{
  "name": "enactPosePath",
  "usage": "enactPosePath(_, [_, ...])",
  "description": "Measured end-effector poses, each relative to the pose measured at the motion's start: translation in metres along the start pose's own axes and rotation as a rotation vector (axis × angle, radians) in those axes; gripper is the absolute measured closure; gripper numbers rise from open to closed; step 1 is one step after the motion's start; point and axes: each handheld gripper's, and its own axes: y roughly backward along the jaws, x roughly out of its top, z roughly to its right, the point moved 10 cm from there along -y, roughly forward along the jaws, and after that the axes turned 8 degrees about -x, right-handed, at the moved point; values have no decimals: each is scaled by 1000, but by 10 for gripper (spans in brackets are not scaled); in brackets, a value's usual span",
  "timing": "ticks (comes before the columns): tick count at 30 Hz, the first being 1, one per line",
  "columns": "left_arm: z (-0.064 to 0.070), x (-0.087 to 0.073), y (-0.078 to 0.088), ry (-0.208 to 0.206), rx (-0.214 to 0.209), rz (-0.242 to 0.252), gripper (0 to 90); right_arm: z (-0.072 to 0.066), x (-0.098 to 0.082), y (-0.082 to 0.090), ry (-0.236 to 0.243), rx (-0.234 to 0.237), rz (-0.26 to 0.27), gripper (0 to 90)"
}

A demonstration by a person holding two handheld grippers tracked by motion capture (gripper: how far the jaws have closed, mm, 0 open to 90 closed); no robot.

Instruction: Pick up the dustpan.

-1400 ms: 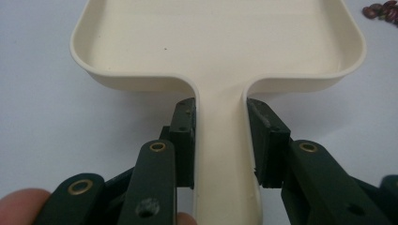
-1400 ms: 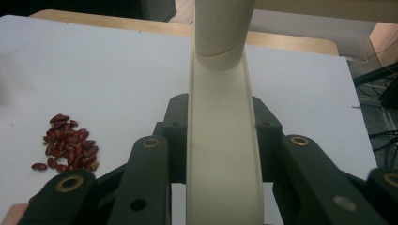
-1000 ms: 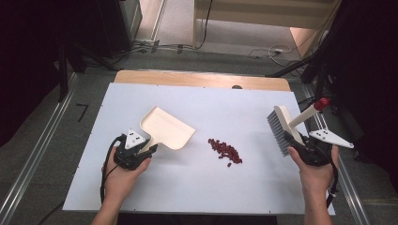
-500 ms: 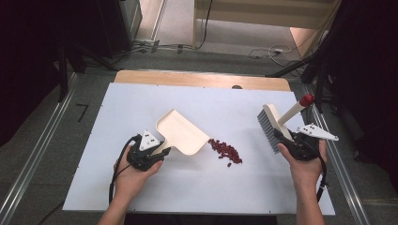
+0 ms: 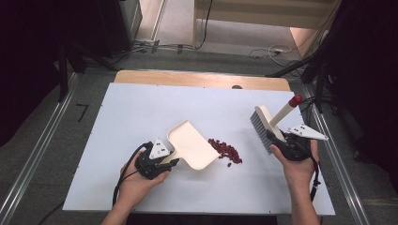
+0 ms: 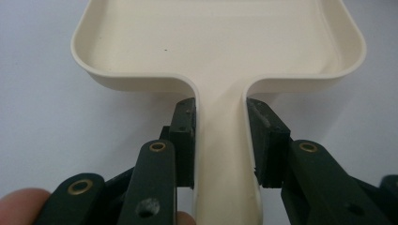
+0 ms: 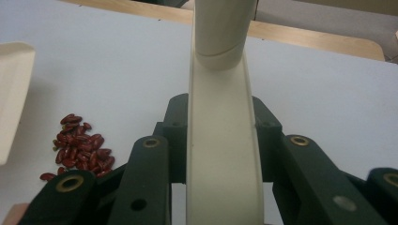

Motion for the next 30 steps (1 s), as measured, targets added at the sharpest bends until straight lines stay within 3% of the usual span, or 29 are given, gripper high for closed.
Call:
enactPosePath(16, [13,-15,-2,-23,-60,-54,665,-34,-4,-8,64,57,-28,648])
enactPosePath(30, [28,-16,-13,-78,-117,-104,666,-68,-11,-15,139,107,-56,648])
